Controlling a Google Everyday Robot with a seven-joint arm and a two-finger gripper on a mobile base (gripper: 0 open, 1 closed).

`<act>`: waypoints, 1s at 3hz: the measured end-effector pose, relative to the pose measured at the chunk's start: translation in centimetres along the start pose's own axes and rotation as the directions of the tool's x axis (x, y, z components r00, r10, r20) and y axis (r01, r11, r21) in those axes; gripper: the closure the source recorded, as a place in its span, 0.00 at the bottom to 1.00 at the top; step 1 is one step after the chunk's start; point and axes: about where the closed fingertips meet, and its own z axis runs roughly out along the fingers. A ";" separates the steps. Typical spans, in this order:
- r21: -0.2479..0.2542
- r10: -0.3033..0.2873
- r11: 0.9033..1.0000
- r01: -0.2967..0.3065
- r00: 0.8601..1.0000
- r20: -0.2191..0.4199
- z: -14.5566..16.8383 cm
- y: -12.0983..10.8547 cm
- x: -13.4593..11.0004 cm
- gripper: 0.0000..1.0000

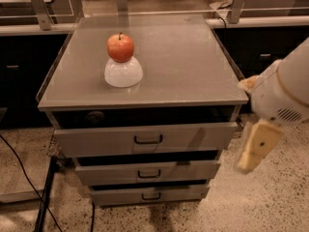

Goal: Open bottom drawer

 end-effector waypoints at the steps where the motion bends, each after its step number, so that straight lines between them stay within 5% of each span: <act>1: -0.036 0.027 0.999 -0.026 0.999 0.018 4.1 2.3 0.9 0.00; 2: -0.088 0.064 0.994 -0.061 0.998 0.024 10.2 6.1 2.7 0.00; 3: -0.086 0.062 0.994 -0.060 0.998 0.025 10.1 6.0 2.6 0.00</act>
Offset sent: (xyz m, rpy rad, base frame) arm -0.0544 0.0292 -0.1938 0.1151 0.1466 -0.0492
